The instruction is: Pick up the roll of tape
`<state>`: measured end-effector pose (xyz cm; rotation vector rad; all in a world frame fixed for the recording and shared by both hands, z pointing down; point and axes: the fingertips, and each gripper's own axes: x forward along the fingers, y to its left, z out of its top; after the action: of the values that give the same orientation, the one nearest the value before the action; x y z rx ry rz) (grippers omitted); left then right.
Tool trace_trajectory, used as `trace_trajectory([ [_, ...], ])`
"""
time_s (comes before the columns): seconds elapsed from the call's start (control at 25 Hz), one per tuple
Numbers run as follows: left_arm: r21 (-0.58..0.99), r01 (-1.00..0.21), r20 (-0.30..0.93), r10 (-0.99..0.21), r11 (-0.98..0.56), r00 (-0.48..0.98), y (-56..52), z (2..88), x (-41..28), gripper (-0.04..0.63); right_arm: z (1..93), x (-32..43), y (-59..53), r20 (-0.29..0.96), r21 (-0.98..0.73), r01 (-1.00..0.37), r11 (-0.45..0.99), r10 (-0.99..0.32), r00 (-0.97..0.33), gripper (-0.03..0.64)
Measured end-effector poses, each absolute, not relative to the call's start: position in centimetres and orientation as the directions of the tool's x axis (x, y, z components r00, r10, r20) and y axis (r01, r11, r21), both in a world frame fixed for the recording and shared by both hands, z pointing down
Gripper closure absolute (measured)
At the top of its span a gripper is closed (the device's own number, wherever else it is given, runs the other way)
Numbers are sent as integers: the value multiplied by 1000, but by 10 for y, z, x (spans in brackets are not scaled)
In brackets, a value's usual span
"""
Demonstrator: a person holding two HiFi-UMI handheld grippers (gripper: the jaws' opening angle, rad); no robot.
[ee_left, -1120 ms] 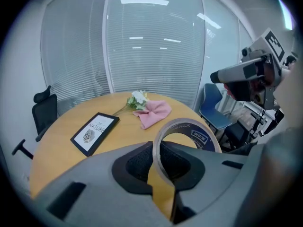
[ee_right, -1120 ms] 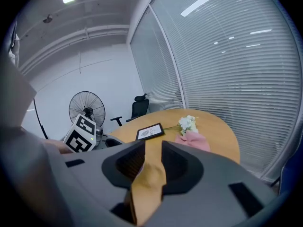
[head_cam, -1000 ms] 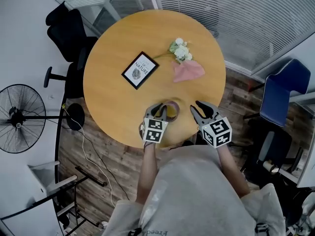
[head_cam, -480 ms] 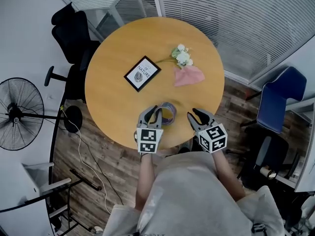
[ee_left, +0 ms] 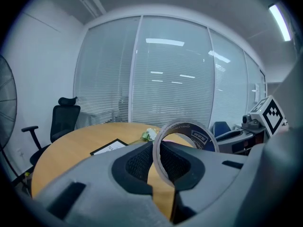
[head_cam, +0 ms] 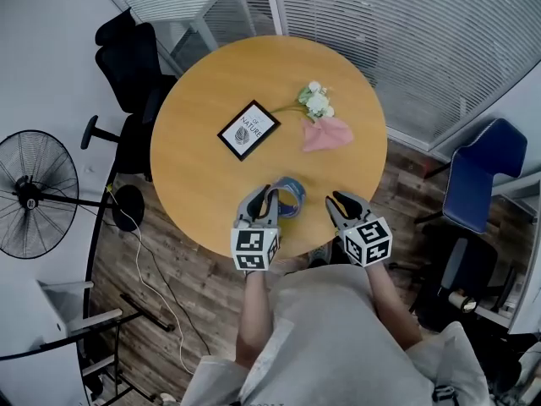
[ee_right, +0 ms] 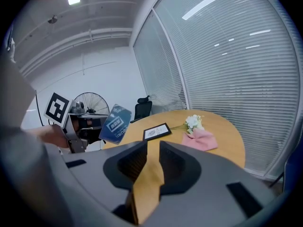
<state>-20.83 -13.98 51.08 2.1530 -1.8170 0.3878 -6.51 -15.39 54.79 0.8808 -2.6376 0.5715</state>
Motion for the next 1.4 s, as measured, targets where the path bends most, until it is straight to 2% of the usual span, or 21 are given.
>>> trace_trajectory([
  [0.44, 99, -982, 376, -908, -161, 187, -144, 510, -202, 545, 542, -60, -160, 385, -263, -629, 731, -518, -764, 619],
  [1.4, 126, -981, 373, -910, -145, 182, -148, 512, -207, 545, 541, -56, -166, 375, -261, -645, 719, -540, -754, 620],
])
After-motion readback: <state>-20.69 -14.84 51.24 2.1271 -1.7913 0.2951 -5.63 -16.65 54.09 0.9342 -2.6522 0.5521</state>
